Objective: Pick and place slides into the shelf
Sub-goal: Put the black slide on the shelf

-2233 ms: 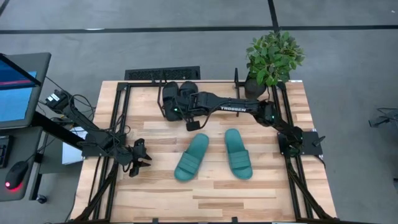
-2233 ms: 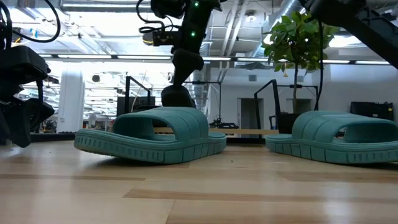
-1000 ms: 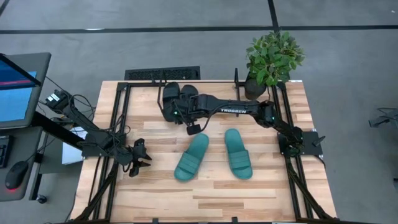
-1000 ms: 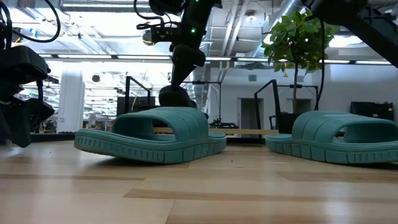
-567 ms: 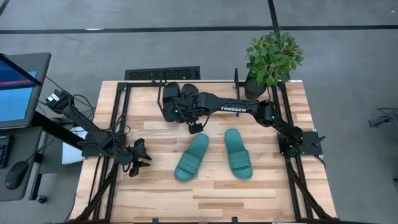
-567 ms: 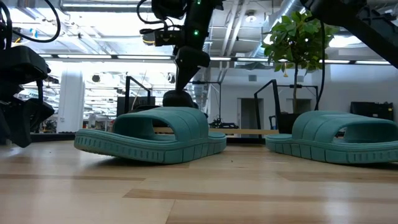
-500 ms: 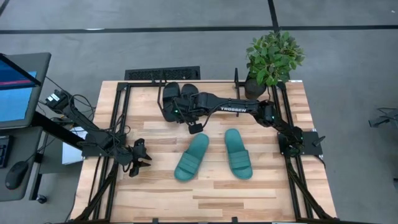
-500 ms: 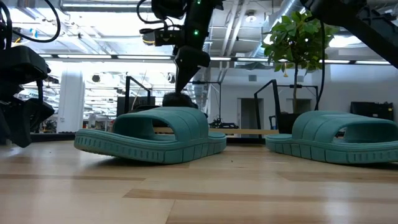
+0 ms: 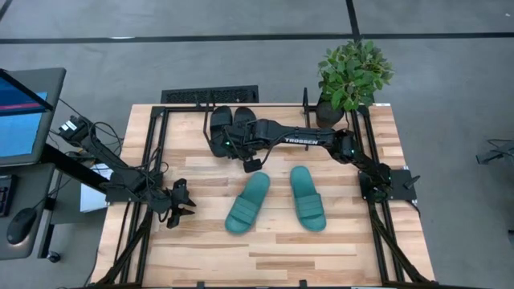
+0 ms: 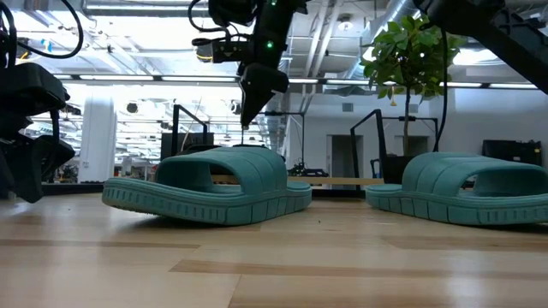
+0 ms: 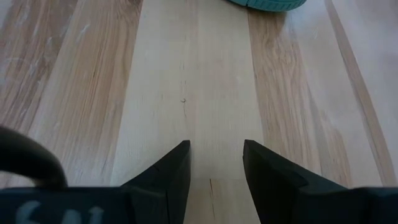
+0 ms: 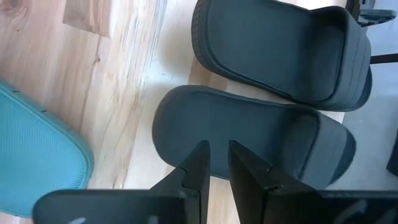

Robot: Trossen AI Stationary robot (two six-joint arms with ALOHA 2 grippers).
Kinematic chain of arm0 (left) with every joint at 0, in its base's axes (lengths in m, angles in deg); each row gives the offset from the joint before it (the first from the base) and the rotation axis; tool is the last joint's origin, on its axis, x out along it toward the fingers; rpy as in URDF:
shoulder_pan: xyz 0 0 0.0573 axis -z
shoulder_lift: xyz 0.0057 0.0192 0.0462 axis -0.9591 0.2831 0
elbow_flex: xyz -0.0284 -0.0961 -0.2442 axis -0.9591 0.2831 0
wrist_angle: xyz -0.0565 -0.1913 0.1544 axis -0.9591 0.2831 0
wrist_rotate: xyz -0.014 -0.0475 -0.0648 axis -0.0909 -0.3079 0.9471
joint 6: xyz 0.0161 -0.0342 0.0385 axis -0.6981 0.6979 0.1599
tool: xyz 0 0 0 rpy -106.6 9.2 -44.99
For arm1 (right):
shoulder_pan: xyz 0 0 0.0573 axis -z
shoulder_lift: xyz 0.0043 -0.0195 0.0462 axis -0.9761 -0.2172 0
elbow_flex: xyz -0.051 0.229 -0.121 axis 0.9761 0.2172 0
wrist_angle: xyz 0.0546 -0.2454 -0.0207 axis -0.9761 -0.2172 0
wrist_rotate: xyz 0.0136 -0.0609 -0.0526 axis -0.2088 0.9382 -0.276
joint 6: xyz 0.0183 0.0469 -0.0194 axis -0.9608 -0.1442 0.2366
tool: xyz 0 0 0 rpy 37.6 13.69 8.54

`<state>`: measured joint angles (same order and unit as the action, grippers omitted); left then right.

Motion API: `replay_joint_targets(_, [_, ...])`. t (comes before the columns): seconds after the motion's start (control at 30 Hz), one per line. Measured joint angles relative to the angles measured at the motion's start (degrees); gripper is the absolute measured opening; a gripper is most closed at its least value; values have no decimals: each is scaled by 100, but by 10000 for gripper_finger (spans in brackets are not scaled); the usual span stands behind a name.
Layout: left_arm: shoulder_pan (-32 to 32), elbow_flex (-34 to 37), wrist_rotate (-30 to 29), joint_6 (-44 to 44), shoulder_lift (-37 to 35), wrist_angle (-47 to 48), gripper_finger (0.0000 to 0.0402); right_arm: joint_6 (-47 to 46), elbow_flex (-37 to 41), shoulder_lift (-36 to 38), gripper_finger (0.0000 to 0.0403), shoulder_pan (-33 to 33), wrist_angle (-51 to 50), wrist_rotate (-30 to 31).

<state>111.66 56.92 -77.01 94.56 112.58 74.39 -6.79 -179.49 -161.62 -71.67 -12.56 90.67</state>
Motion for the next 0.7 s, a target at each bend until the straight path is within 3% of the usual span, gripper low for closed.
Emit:
replay_joint_targets(0.43, [2, 0, 1, 0, 0, 0, 135, -580, 0, 0, 48, 75, -75, 464])
replay_joint_targets(0.7, [0, 0, 1, 0, 0, 0, 135, -1638, 0, 0, 5, 403, -509, 193])
